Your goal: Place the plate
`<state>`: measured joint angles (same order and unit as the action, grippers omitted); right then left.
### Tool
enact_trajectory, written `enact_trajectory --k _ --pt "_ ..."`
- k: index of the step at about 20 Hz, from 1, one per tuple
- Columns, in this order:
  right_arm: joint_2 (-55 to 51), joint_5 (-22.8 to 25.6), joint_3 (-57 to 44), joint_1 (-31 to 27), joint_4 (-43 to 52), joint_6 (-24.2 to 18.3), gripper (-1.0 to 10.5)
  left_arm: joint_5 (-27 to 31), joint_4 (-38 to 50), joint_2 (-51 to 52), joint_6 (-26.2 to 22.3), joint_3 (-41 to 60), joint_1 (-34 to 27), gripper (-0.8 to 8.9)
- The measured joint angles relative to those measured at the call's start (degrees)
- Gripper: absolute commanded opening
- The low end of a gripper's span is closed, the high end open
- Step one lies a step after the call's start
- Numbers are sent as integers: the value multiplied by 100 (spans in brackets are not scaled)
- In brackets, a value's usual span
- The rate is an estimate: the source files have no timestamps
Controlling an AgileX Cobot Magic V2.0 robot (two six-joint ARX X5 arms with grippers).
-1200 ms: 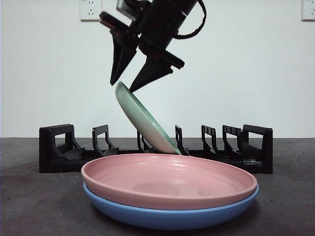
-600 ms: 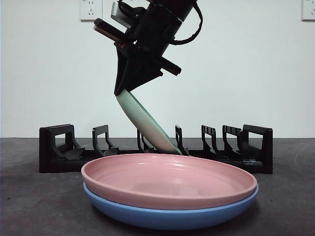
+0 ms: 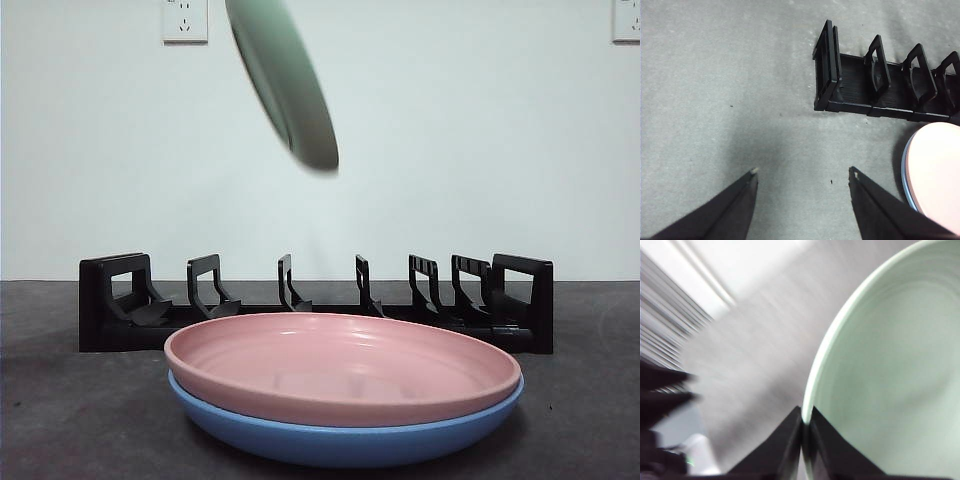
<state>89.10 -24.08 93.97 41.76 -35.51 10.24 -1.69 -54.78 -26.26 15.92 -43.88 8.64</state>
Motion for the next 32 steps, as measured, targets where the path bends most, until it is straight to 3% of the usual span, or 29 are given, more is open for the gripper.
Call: enact_trajectory --k 3,5,9,12,14,17,19,23,27,32 --pt "-595 -13 -387 348 949 -87 11 0 -2 0 0 0 0 290" --pt "-1198 157 -1252 699 1998 -107 11 0 -4 0 0 0 0 290" --pt "-2483 1027 -3598 1384 3832 -105 11 0 -7 0 0 0 0 290" --pt "-3244 1534 -5182 1766 4446 -103 11 0 -7 0 0 0 0 290" --pt "-3738 2146 -5958 2085 4520 -146 11 0 -7 0 0 0 0 290" --pt "-4142 2857 -6339 2507 3928 -601 11 0 -7 0 0 0 0 290" --pt "-4166 2988 -6328 2702 3110 -1082 11 0 -7 0 0 0 0 290" --pt "-4118 2986 -6172 2994 1493 -1912 12 0 -7 0 0 0 0 290" --pt "-3816 2988 -5200 3014 289 -2190 12 0 -9 0 2 0 0 290" --pt "-2645 2813 -4138 3001 -673 -2542 13 0 -7 0 2 0 0 290"
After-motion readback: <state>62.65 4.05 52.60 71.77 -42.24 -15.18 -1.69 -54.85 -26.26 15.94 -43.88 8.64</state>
